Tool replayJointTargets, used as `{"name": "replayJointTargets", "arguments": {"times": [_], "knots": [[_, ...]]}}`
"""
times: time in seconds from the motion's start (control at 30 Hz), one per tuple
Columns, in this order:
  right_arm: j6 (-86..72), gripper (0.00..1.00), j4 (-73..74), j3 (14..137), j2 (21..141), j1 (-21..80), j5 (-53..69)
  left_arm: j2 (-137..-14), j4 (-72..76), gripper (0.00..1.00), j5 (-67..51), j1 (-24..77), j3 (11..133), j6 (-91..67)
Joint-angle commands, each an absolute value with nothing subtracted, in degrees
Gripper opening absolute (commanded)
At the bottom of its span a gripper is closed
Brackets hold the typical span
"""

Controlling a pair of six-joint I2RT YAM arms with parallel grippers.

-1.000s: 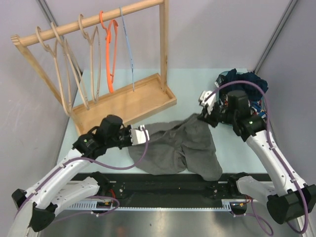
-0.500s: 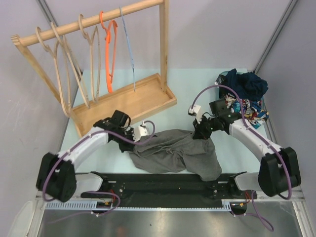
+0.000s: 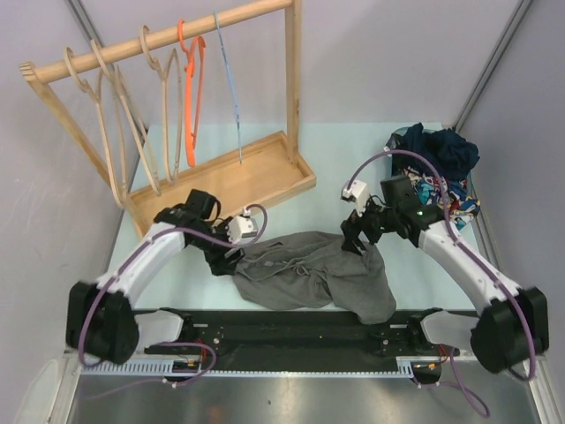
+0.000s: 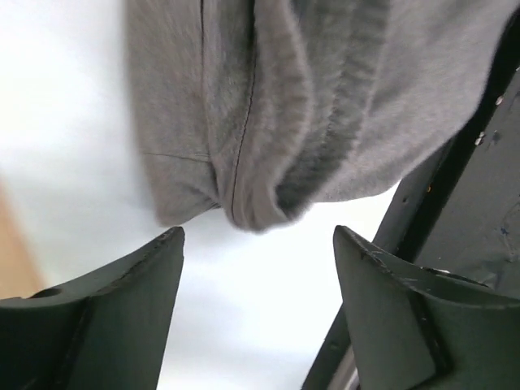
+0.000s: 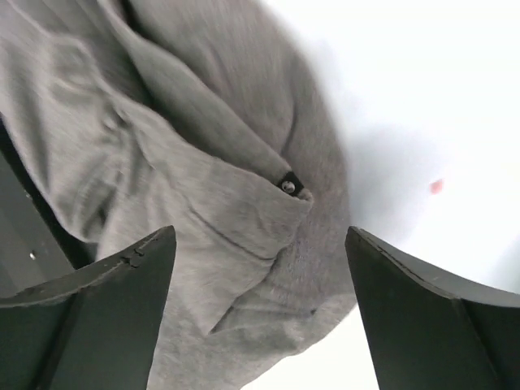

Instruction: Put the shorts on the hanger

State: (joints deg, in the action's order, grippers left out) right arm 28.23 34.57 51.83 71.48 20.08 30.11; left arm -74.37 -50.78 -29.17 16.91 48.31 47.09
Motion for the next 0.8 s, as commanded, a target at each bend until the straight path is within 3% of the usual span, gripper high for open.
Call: {"name": "replayJointTargets", "arguments": {"times": [0.0, 0.13, 0.27, 0.53, 0.7, 0.77], "knots": [[21.47, 0.92, 32.88, 59.83, 63.03, 20.74, 28.21, -63.12, -54.83, 0.81, -32.86, 17.49, 49.30, 50.27], [13.64, 0.95, 27.52, 67.29, 62.40, 20.92, 27.07, -52.77, -55.19, 0.91, -33.92, 18.80, 51.50, 49.31], [5.02, 0.92, 19.53, 77.41, 69.75, 24.16, 23.30, -44.31, -55.02, 1.00, -36.74, 20.38, 51.95, 49.48], [-4.31, 0.90, 18.36, 112.46, 93.58, 35.06, 5.22, -37.09, -50.54, 1.00, -31.99, 23.64, 47.11, 46.15], [-6.33, 0.89, 26.44, 141.34, 109.40, 39.19, 1.23, -36.39, -47.82, 1.00, -30.41, 23.64, 46.93, 42.54], [-6.85, 0.88, 28.56, 147.19, 115.39, 39.72, 1.75, -36.04, -47.02, 1.00, -29.27, 23.64, 46.58, 41.75]]}}
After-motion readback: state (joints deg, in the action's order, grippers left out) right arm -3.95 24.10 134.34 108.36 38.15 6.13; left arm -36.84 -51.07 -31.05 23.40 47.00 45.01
